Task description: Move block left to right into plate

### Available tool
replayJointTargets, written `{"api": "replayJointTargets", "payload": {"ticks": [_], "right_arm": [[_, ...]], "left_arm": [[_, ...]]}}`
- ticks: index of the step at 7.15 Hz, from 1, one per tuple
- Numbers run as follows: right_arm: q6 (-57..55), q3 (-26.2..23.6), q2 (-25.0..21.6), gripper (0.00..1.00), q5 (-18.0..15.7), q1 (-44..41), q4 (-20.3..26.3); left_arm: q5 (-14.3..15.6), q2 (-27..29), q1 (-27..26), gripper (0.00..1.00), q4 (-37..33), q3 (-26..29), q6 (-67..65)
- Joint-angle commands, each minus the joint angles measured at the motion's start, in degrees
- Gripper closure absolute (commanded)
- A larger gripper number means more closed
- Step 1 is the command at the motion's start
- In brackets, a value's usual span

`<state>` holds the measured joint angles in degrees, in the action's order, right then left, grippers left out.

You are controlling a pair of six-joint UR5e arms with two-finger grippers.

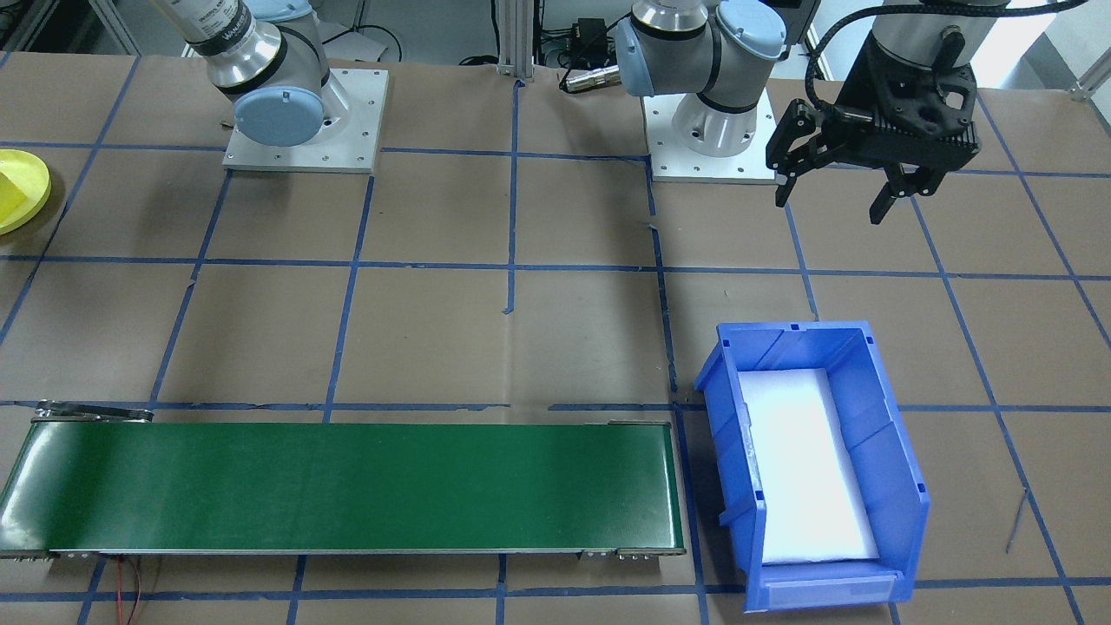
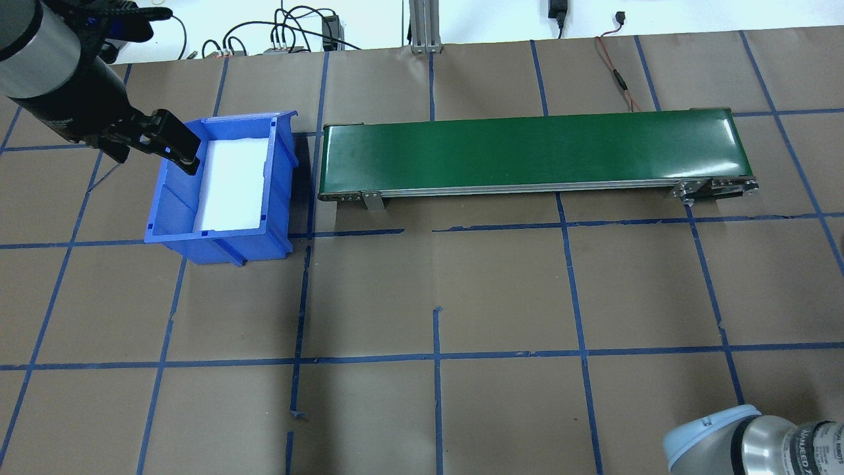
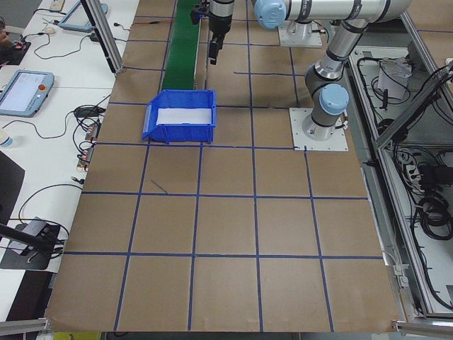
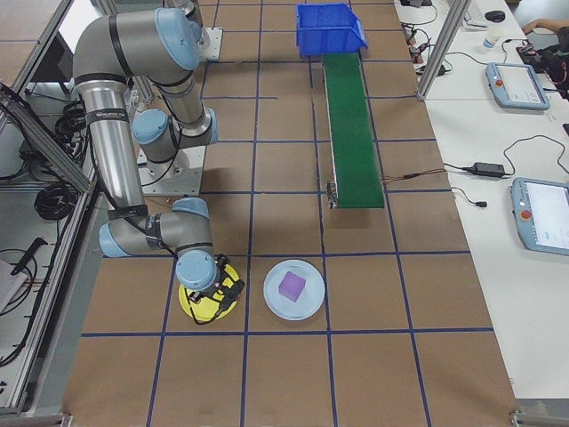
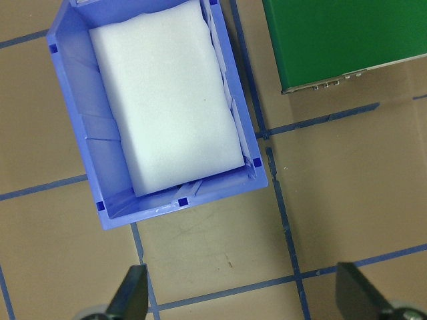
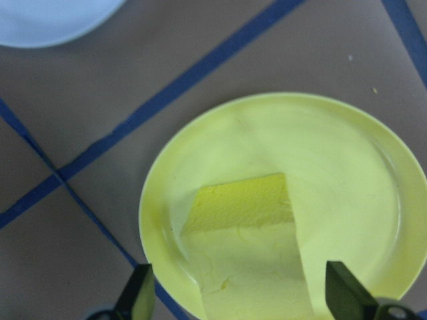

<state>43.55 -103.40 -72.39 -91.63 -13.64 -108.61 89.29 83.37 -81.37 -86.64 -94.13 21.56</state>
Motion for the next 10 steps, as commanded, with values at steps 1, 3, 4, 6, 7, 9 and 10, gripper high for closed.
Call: {"api": "replayJointTargets", "payload": {"ticks": [1, 3, 4, 6, 7, 9, 10], "right_arm": [[-0.6, 5.1, -7.7, 0.00, 0.2, -10.7, 7.1], [-5.3, 11.8, -12.2, 0.00, 0.3, -22.9, 16.2], [-8.1, 13.7, -14.9, 0.00, 0.2, -27.6, 16.5], [-11.4, 14.1, -18.3, 0.00, -0.1, -34.8, 16.9], [-11.6, 14.0, -19.2, 0.00, 0.0, -35.5, 17.5], [-11.1, 14.1, -19.3, 0.00, 0.7, -35.5, 19.4], [-11.6, 13.8, -19.4, 0.00, 0.8, -35.6, 19.6]], "left_arm": [[-0.1, -0.7, -0.1, 0.00, -0.8, 0.0, 0.0], [0.1, -0.8, -0.6, 0.00, -0.7, 0.0, 0.2], [0.3, -0.8, -0.6, 0.00, -0.7, -0.1, 0.6], [0.4, -0.8, -0.6, 0.00, -0.7, -0.1, 0.7], [0.4, -0.8, -0.5, 0.00, -0.7, -0.1, 0.8], [0.4, -0.8, -0.5, 0.00, -0.7, 0.0, 0.8], [0.5, -0.8, -0.5, 0.00, -0.7, -0.1, 0.8]]}}
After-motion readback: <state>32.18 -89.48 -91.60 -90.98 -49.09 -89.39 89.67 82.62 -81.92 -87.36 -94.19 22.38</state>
